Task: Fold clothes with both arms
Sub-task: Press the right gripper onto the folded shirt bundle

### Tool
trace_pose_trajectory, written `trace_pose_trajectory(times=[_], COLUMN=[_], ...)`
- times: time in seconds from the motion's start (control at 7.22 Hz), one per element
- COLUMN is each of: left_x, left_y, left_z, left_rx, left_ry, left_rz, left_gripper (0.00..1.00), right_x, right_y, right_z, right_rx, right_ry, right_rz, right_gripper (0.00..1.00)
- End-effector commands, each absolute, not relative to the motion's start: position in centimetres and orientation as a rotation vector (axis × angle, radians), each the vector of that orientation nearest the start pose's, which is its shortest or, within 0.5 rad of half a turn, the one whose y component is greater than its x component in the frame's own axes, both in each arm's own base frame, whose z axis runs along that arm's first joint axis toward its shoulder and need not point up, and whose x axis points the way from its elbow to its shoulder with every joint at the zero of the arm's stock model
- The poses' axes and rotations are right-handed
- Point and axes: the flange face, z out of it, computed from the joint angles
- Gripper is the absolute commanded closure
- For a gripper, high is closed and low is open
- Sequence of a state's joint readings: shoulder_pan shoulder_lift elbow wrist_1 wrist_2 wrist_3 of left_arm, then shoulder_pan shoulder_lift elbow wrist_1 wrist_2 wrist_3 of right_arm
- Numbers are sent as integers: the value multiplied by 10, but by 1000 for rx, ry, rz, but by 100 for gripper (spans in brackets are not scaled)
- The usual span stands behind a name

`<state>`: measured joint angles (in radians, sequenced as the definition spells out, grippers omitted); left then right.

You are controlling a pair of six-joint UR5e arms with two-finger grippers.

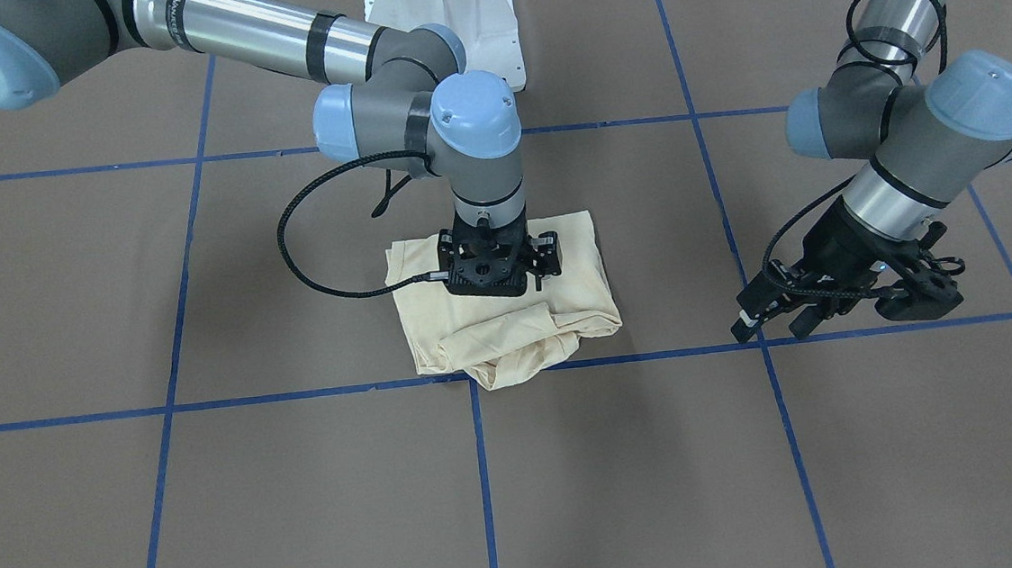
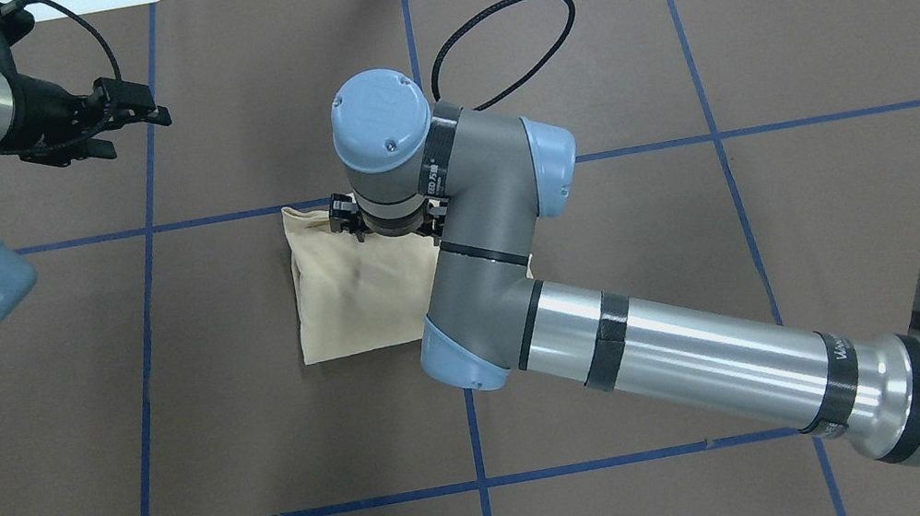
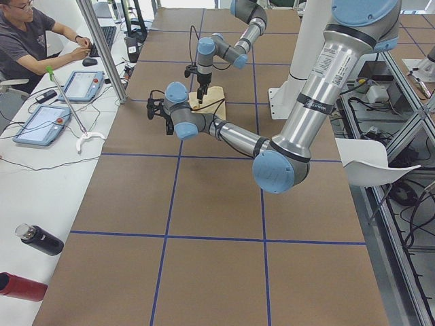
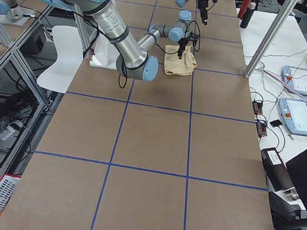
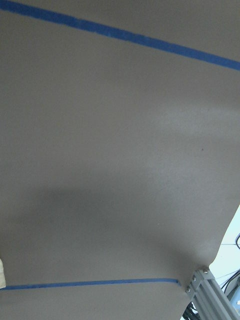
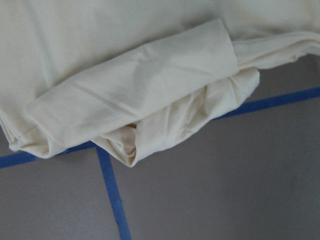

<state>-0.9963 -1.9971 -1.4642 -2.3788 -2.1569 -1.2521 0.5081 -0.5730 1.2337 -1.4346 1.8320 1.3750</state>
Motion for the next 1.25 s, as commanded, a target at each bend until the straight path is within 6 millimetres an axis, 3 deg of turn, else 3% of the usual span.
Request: trace_pose_trajectory(times=[0.0, 0.14, 0.28, 0.42, 0.55, 0.83, 1.11], left_x=[294, 293, 292, 293, 292, 292, 292], left_y=[-602, -602, -602, -603, -601, -601, -601], left_z=[377, 379, 381, 383, 387, 388, 388], left_rx=[254, 253, 252, 251, 248, 249, 252], left_ry=[1175, 1172, 1170, 1167, 1164, 1161, 1162], left_rz=[-266, -268, -271, -272, -274, -277, -277], left_gripper=[1, 1, 1, 1, 1, 1, 1], right_x=[-663, -665, -679, -675, -670, -660, -648], right_y=[-483, -489, -498, -512, -520, -560, -588], right_z=[161, 165, 184, 190, 183, 157, 170], right_rx=[170, 192, 225, 237, 249, 277, 303], right_ry=[-760, -754, -791, -788, -795, -789, -798], right_rz=[74, 63, 66, 67, 72, 98, 120], right_gripper=[0, 0, 0, 0, 0, 0, 0])
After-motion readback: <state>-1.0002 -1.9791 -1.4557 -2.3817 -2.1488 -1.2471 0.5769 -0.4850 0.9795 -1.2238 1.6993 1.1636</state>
